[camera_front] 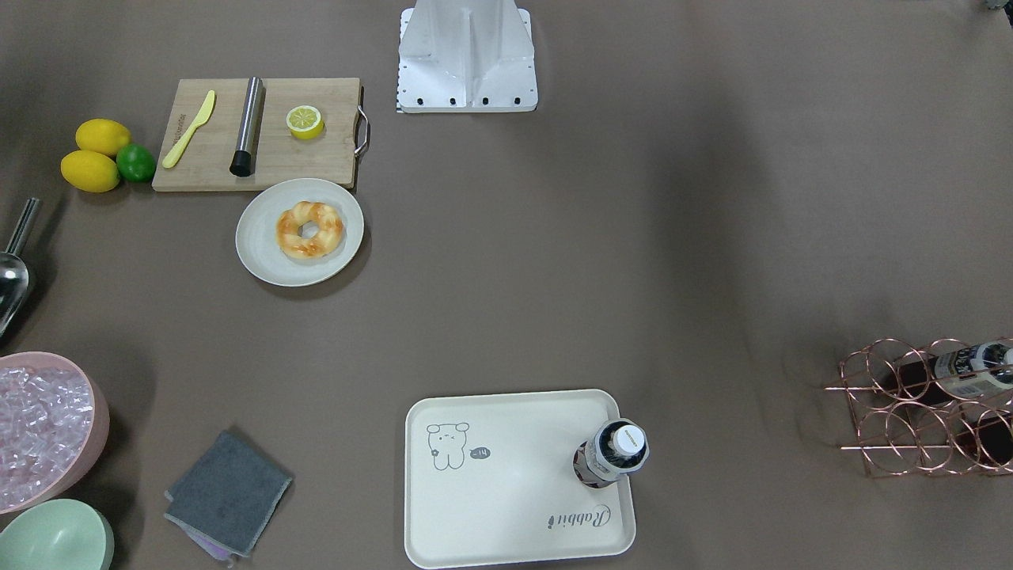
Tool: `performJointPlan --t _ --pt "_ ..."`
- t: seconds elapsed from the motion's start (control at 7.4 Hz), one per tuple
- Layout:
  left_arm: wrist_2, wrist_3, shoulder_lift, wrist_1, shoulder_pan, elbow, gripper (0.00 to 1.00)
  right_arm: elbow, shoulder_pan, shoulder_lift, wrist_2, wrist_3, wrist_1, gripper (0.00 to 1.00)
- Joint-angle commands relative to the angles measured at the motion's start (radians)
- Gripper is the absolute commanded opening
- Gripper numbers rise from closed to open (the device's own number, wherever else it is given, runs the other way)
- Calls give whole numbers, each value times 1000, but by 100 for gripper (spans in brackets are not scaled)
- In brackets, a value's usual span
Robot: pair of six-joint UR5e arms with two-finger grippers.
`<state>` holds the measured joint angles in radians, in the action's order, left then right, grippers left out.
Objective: Place donut on tray
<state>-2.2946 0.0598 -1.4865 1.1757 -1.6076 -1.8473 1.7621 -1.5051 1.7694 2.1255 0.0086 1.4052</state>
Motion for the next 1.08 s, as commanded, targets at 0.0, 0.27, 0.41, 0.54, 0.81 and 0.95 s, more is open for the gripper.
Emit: performJointPlan --t 0.0,0.27,0.41,0.54,0.81,0.95 --pt "0 0 3 1 0 5 98 -1 5 -1 7 -1 1 94" --pt "1 0 5 -1 0 4 98 2 5 -2 11 1 6 94" --pt "0 0 6 -1 0 3 98 -4 5 -2 58 2 6 94" --pt "0 0 8 -1 0 3 98 -4 5 -2 94 2 8 94" --pt "0 0 11 -1 0 4 98 -6 5 -1 96 2 12 94" --pt "0 0 11 -1 0 3 98 -4 5 -1 96 2 11 94"
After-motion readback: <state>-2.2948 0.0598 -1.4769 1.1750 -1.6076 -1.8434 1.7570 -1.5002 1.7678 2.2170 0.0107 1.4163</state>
